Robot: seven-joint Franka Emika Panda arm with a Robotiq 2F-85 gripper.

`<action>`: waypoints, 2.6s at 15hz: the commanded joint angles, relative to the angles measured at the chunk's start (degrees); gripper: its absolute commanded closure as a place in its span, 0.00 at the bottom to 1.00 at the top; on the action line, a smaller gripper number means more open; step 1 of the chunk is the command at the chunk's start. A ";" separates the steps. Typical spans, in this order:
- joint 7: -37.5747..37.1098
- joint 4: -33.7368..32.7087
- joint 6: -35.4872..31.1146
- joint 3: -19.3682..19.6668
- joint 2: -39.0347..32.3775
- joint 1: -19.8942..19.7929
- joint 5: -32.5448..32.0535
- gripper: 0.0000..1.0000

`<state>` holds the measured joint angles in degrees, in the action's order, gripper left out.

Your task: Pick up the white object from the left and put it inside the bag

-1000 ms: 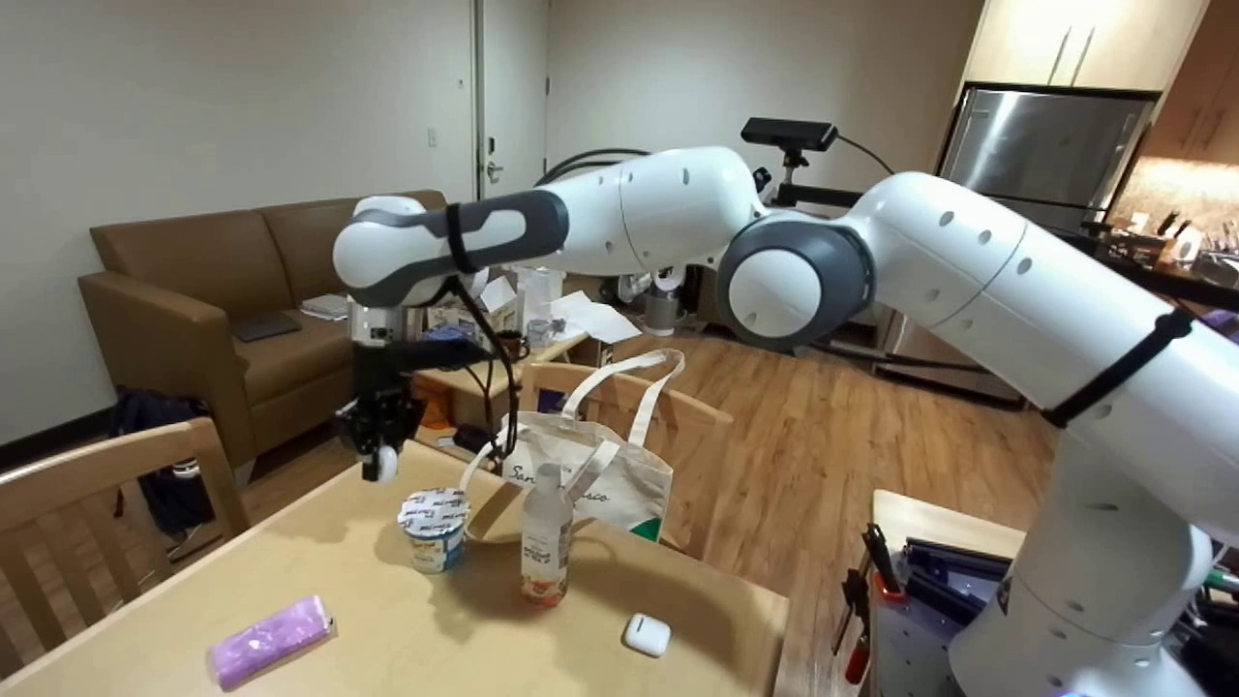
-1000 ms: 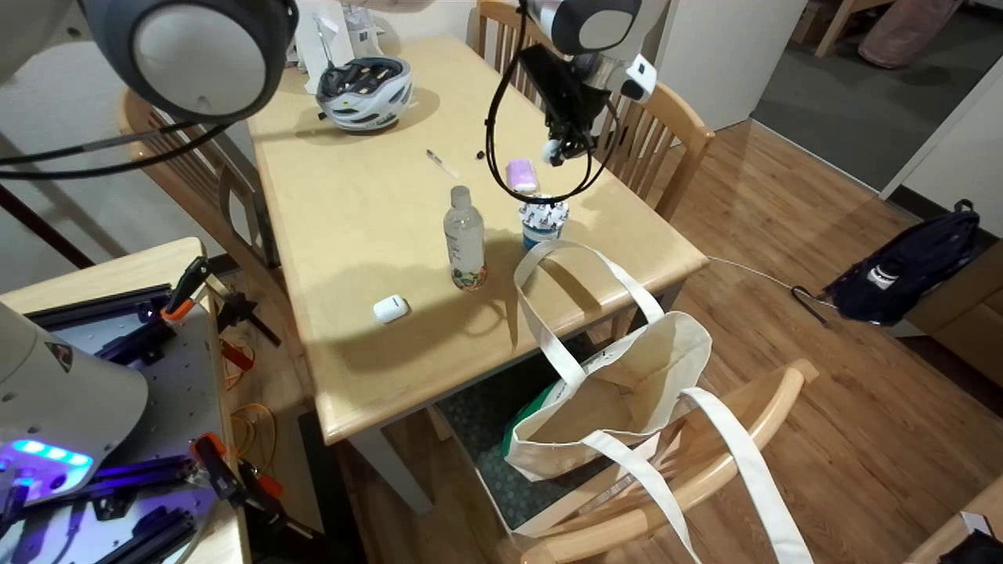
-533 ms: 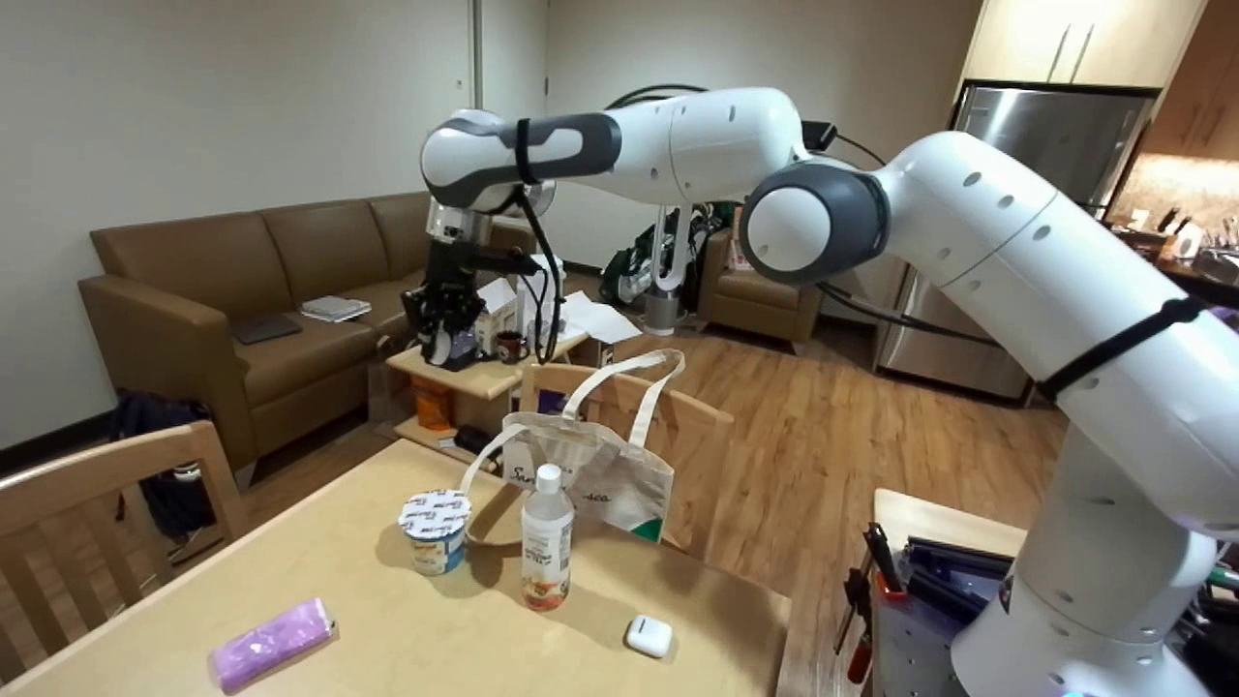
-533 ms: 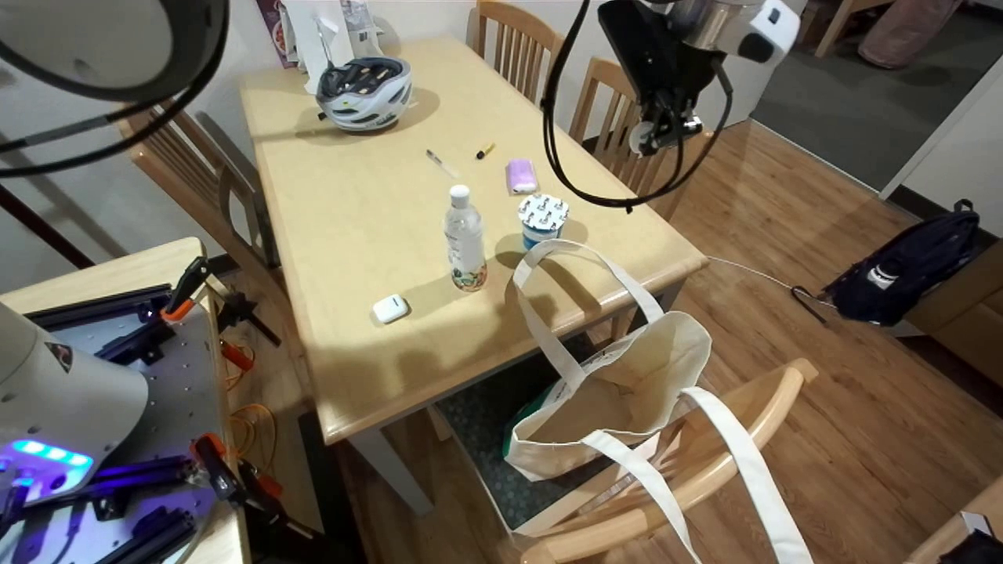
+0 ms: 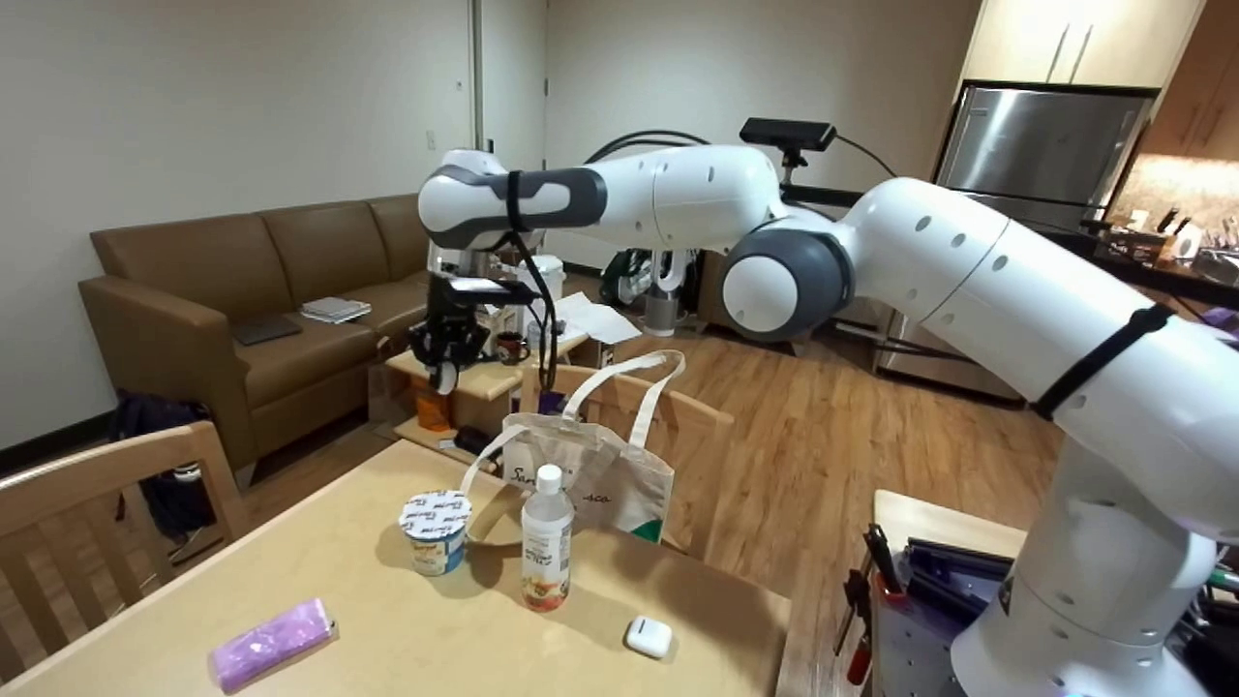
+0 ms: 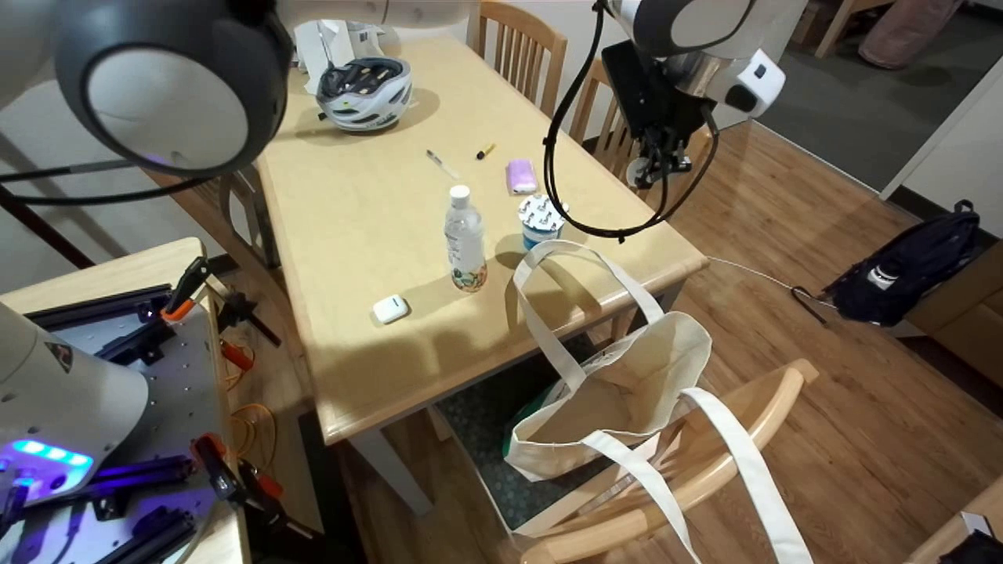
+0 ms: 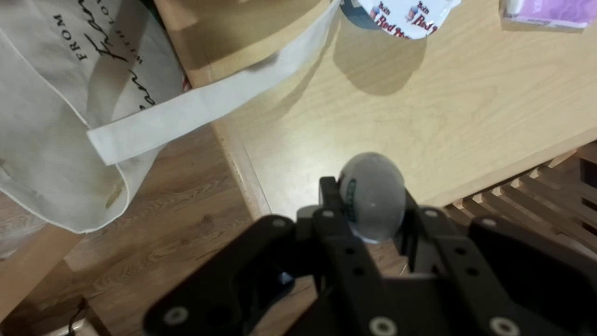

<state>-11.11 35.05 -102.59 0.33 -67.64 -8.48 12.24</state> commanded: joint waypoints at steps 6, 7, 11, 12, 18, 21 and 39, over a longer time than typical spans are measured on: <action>-18.43 -6.19 4.89 7.93 -5.83 -0.36 -3.12 0.93; -20.51 -6.14 5.82 8.93 -6.29 -0.38 -3.09 0.93; -25.91 -7.52 11.70 7.27 -9.47 -2.55 -3.78 0.93; -26.65 -7.58 13.06 6.97 -10.14 -2.97 -3.54 0.93; -27.88 -10.80 12.49 4.27 -13.60 -8.13 -1.13 0.93; -29.31 -13.37 10.69 3.01 -14.37 -10.33 -0.56 0.93; -32.82 -12.68 -11.33 2.60 -13.53 -7.92 -2.62 0.93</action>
<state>-46.18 23.62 -110.92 2.61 -83.92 -17.55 10.55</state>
